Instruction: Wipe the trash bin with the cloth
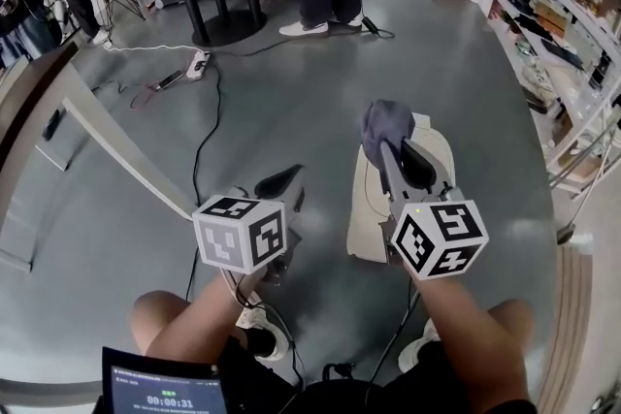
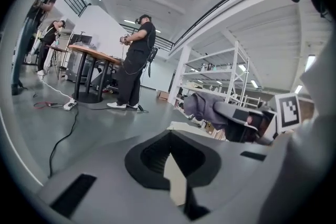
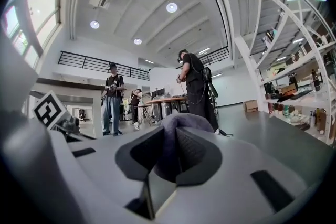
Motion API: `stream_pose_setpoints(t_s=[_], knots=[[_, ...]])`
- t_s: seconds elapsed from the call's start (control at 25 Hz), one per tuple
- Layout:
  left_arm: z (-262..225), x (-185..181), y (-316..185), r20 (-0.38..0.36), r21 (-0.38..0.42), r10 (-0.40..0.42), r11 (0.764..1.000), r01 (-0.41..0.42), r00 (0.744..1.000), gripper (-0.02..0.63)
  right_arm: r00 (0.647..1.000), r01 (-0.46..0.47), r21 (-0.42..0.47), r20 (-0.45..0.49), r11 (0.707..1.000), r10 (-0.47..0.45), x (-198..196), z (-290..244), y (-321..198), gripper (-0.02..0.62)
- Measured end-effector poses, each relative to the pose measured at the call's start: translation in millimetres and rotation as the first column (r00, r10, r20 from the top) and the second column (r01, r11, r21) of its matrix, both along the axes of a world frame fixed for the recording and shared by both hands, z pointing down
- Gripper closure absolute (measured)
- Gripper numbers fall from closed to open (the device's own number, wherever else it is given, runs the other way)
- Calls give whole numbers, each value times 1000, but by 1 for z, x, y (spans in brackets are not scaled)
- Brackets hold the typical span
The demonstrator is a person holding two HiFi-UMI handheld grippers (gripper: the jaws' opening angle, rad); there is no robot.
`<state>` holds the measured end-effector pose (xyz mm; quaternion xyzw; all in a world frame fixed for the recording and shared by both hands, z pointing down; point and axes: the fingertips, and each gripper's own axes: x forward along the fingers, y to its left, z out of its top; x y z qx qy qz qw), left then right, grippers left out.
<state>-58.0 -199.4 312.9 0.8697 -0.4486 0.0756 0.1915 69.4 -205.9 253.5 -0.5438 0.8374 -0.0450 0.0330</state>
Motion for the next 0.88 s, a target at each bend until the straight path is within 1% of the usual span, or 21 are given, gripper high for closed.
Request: stream_pose_setpoints(t_s=[0.08,0.16,0.24,0.28,0.36,0.44,0.48,0.56,0.68,0.76,0.84,0.88], knots=[[-6,-19,-7,6,16,-10,1000,10,1000,604,1000,6,6,-7,1000,-6,-26,-1,2,526],[-3,-30,-13,45,34,-32,999,30,998,604,1000,7,15,-23,1000,-7,-43,2,6,526],[11,-38,-14,77,30,-50,998,48,996,604,999,-11,25,-43,1000,12,-55,12,11,526],[16,-44,-12,73,19,-47,999,46,996,604,998,-30,26,-50,999,31,-63,18,12,526],[13,-57,-10,55,2,-7,1000,7,998,604,994,-78,23,-74,997,79,-87,24,14,526],[3,-69,-9,88,16,47,999,-48,995,604,988,-121,12,-91,993,121,-110,26,15,526],[-2,-74,-10,114,31,64,997,-68,991,604,986,-138,4,-88,990,138,-117,27,16,526],[-11,-80,-21,144,65,67,995,-77,987,604,983,-166,-13,-75,986,165,-123,34,19,526],[-31,-72,-51,138,138,59,987,-78,989,604,975,-213,-34,-68,976,210,-127,50,22,526],[-39,-59,-64,148,197,97,972,-125,984,604,970,-239,-50,-61,970,236,-131,60,20,526],[-30,-50,-66,169,242,155,951,-193,973,604,969,-245,-61,-62,968,241,-137,74,19,526],[-21,-51,-66,176,255,173,943,-215,969,604,969,-243,-64,-65,968,239,-141,82,19,526]])
